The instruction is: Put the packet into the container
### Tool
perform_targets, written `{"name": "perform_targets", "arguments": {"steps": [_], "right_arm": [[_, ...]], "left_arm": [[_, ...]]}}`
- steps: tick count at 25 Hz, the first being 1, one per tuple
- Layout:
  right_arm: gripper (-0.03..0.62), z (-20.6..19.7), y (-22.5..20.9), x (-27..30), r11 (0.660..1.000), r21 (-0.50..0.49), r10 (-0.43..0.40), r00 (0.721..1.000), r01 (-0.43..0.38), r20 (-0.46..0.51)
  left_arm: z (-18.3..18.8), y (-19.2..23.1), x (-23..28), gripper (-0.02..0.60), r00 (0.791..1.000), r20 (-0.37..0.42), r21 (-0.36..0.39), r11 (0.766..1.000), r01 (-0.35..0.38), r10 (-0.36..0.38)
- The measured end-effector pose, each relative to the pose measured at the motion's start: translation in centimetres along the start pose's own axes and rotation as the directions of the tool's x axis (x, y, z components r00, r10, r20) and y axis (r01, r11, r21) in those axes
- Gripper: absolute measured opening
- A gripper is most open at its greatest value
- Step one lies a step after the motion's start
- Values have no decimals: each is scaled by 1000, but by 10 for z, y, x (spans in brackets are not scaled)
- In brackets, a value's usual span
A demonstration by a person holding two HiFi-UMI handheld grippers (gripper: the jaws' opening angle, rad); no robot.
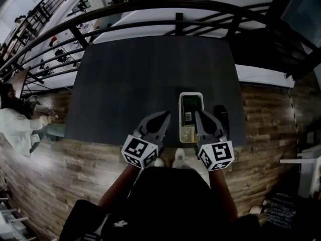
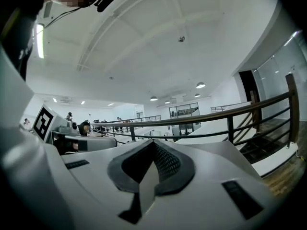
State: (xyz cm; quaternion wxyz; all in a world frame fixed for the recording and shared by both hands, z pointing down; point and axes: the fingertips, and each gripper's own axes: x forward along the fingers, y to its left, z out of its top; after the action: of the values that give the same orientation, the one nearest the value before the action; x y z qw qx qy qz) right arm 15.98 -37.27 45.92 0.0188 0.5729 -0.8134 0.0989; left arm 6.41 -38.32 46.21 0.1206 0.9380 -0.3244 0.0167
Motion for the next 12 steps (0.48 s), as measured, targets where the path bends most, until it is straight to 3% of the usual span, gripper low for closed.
{"name": "perform_targets", "arguments": {"steps": [12], "right_arm": [[3,1,21,1,999,-7,44,999,-44,15]], "left_arm": [[6,-11,4,6,999,15,18,999,33,-33]]}}
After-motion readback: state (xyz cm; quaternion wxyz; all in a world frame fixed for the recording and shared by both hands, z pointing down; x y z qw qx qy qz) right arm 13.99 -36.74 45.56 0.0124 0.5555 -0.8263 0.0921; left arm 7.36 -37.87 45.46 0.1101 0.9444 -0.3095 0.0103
